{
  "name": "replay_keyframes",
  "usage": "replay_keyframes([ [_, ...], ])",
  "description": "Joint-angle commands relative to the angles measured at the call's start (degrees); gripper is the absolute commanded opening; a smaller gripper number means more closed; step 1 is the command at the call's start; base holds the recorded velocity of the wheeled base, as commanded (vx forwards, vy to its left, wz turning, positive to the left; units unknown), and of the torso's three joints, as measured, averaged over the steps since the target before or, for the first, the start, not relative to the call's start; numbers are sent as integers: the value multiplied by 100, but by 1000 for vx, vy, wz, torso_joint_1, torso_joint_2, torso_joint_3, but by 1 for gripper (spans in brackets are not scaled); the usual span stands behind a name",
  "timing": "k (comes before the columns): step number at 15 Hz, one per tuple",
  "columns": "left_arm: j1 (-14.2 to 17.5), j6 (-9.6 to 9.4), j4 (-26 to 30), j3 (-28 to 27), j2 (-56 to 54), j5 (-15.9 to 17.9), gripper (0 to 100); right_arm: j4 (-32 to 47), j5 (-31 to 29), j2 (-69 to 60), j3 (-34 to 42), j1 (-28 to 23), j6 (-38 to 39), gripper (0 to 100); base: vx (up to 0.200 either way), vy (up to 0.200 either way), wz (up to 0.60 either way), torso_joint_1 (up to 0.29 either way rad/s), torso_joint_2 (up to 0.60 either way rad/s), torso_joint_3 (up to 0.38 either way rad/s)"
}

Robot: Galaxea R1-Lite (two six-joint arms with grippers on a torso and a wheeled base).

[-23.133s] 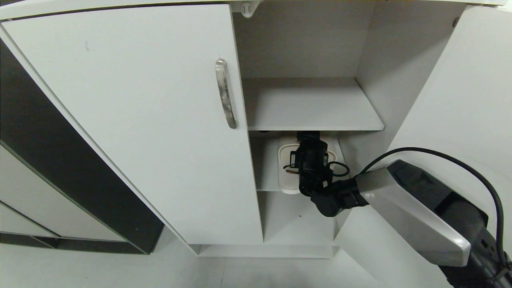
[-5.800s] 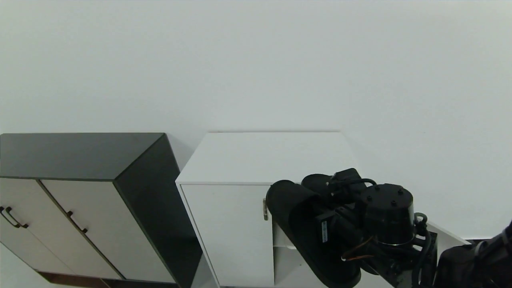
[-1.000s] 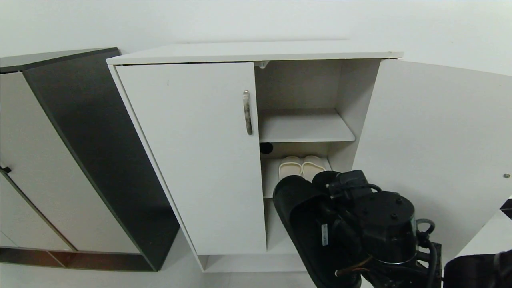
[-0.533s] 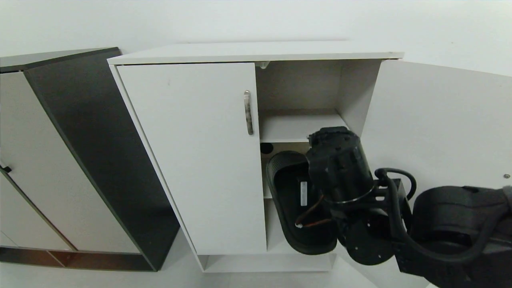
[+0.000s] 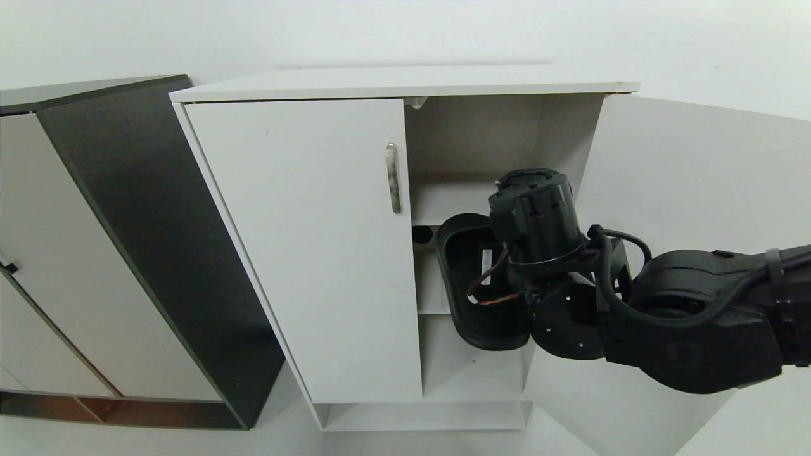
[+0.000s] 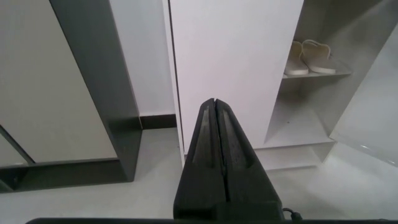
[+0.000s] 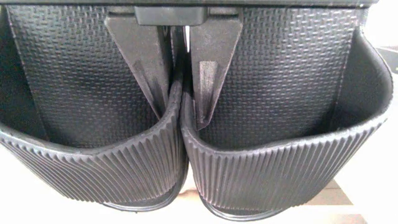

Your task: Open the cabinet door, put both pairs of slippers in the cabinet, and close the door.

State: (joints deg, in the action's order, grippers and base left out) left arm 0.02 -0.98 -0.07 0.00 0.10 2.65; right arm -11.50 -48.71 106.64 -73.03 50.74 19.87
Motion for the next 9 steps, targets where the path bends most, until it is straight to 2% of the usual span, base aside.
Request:
replay_keyframes([
  [1,6,1,-1,0,-1,-1,0,-2,2,23,-18,-20,-10,0,200,0,0,-2,2,7],
  [9,6,-8,-1,0,-1,-1,0,-2,11,120,-115,-46,-45,0,200,0,0,2,4,2],
])
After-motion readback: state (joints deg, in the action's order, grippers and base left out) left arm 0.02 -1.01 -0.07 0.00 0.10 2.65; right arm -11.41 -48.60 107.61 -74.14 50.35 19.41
